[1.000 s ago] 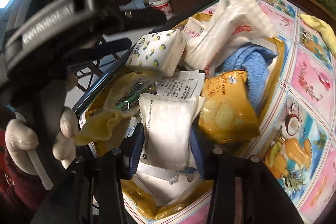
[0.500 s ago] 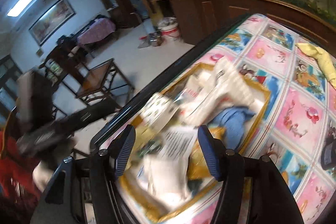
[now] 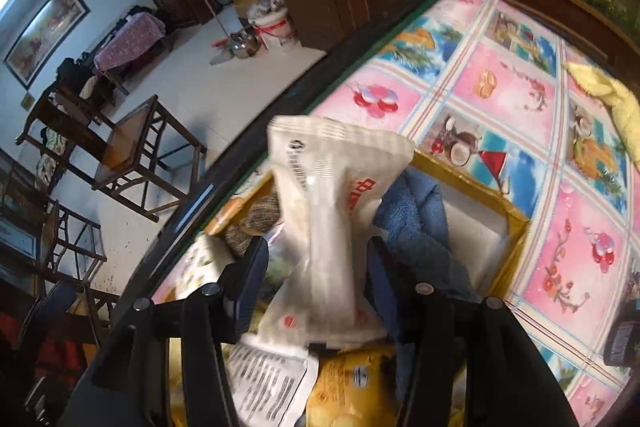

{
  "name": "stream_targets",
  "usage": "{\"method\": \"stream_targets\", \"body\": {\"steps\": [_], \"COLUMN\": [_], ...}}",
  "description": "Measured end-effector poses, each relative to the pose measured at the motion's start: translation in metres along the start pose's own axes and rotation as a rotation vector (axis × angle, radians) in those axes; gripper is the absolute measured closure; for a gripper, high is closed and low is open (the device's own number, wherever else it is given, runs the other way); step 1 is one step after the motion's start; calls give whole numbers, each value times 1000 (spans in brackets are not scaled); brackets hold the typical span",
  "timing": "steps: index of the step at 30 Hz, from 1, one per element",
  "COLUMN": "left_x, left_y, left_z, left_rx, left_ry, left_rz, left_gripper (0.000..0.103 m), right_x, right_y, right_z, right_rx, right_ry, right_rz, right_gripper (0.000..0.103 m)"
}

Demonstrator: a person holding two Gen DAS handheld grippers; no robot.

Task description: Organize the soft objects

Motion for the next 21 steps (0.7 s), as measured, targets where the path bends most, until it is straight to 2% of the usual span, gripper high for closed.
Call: {"method": "stream_targets", "body": {"steps": [5,8,11,14,16,17,18,19,21], "left_x": [27,48,70,103,124,133,140,144,154], "left_y": [2,16,41,80,104,114,121,122,115], "left_z": [1,-1,0,3,4,4,4,3,-1], "left_rx": [-2,40,138,319,422,462,483,482,423], "left_ry": [-45,-88,-161,-282,-329,-336,-330,-320,-294], "left_rz": [0,-28,-101,-240,-276,-243,-189,-139,-46], "left_gripper": [17,17,17,17,15,12,0,0,0], "right_x": [-1,1,9,20,25,26,27,27,28], "right_y": [61,94,118,139,151,158,166,173,186], "right_z": [1,12,27,49,63,71,79,86,102], "right_rx": [150,235,307,381,410,420,436,450,482], "right_ry": [15,19,-9,-61,-97,-111,-121,-124,-120], "right_rz": [-57,-72,-78,-92,-99,-102,-104,-99,-60], "right_gripper": [50,46,46,45,45,45,45,43,37]}}
Point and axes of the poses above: each gripper's, at about its wrist camera, not at the fingertips, and y roughly against the way its jaws point, x to its right, z to its underside, the point moved 1 cm from there along -y, roughly the way its jaws point, and after that the axes turned 13 degrees about x, right-handed, at the moved point
